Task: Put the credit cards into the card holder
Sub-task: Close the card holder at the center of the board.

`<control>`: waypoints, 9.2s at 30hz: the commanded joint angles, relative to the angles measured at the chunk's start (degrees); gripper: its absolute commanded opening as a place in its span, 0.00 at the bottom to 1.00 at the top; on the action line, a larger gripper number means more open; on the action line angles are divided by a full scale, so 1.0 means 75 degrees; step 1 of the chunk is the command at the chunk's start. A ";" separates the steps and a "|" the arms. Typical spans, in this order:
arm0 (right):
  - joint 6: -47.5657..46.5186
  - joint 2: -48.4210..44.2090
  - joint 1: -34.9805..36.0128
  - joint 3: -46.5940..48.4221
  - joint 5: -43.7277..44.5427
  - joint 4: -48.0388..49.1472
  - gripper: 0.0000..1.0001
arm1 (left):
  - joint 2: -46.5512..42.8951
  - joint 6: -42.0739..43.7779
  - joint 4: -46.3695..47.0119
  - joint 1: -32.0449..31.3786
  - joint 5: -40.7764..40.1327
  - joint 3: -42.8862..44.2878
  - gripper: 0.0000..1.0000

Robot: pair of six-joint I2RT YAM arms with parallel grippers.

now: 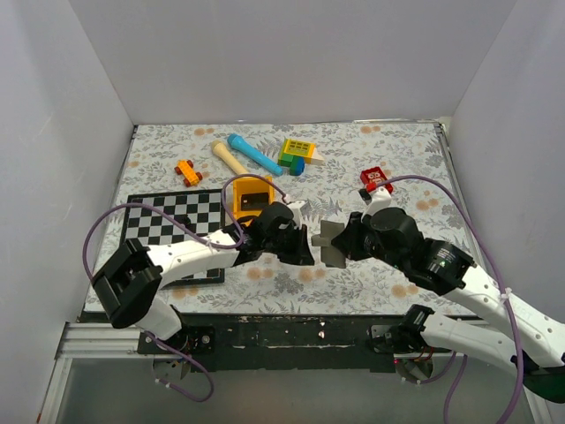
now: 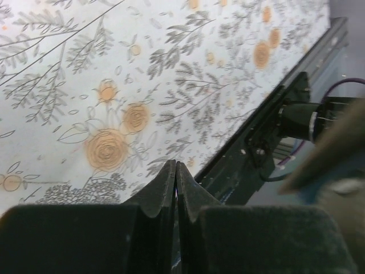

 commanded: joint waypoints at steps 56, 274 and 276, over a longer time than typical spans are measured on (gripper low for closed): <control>-0.0023 0.2512 -0.0230 0.1044 0.2463 -0.2810 0.01 | -0.2334 -0.1076 -0.0519 0.2365 0.0364 -0.0176 0.00; -0.0844 0.3280 -0.3172 -0.2130 -0.3290 0.2251 0.01 | 0.3277 -0.1453 0.2951 0.0705 0.0859 -0.0308 0.00; -0.0949 0.3280 -0.3172 -0.2153 -0.3395 0.2181 0.01 | 0.3289 -0.1464 0.2963 0.0717 0.0871 -0.0297 0.00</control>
